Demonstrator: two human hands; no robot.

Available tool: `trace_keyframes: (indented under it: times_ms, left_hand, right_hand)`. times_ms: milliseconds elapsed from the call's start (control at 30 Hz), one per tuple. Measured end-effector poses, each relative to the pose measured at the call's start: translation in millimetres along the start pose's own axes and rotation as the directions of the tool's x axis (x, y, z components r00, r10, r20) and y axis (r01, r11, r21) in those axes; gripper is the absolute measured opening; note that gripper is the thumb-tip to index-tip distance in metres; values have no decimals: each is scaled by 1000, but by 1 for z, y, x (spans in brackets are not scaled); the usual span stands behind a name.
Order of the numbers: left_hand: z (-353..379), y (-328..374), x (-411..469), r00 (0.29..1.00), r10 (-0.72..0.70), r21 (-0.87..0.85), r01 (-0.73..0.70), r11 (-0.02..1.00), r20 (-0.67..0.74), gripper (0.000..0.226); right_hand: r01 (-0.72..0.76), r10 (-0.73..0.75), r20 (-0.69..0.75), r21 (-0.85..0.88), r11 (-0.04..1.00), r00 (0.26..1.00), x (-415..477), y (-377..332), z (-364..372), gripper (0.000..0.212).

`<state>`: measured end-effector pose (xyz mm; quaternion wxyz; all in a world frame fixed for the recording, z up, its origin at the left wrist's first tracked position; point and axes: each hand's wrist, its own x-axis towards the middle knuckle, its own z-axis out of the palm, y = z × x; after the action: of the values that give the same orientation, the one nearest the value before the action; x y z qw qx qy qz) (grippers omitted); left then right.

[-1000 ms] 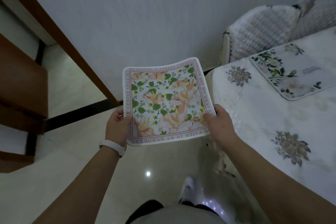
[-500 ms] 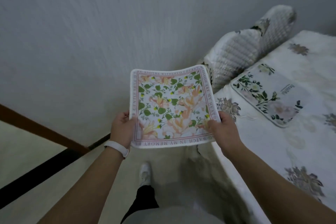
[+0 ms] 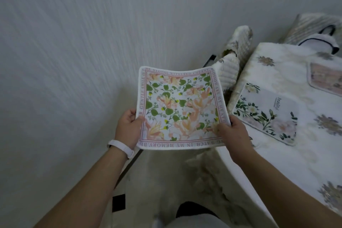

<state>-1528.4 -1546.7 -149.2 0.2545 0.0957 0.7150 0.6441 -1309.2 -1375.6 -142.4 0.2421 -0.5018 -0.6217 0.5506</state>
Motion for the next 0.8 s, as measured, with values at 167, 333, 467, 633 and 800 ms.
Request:
trace_keyframes:
  times_ms: [167,333,467,633,800]
  left_hand:
    - [19,18,67,999,7,-5,-7,1000,42,17]
    - [50,37,140,995,-1,-15,3,1000,95,15]
    - [83,51,212,991,-8,21,5,1000,134,16]
    - [139,80,289,983,-29,73,16,997,179,15]
    - [205,113,346,966,-25,81,4,997,258,19]
  right_hand:
    - [12,-8,-56,61,998,998,44,-21,15,19]
    - [10,1,-120,86,996,993,107,-37,34,20]
    - [-11,28,-148,115,993,989,174,-48,48,22]
    - [-43,74,-203,152,987,976,256,-70,49,21]
    - [-37,88,-274,183,982,958,315,-96,27,22]
